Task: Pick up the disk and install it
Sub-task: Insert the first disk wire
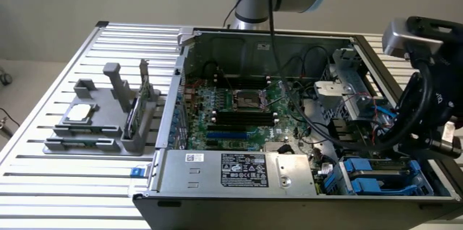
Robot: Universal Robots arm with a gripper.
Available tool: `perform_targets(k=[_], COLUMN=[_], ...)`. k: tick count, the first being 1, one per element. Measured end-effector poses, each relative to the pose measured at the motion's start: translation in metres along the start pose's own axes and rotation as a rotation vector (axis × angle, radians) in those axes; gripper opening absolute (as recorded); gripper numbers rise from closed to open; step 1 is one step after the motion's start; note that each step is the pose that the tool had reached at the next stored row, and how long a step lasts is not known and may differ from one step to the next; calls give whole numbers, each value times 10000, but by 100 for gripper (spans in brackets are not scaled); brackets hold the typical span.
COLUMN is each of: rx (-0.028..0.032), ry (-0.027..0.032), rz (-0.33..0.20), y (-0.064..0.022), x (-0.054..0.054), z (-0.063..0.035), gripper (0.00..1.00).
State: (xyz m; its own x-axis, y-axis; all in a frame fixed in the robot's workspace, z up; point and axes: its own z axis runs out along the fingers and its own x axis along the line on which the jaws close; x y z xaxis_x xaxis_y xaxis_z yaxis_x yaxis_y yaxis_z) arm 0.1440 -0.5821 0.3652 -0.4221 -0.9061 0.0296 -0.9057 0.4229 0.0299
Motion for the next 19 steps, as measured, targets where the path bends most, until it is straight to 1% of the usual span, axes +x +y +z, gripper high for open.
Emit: perform_targets(k=[19], rx=[-97], ry=[-98], rz=[3260], y=[0], x=[0], z=[0], gripper=[31])
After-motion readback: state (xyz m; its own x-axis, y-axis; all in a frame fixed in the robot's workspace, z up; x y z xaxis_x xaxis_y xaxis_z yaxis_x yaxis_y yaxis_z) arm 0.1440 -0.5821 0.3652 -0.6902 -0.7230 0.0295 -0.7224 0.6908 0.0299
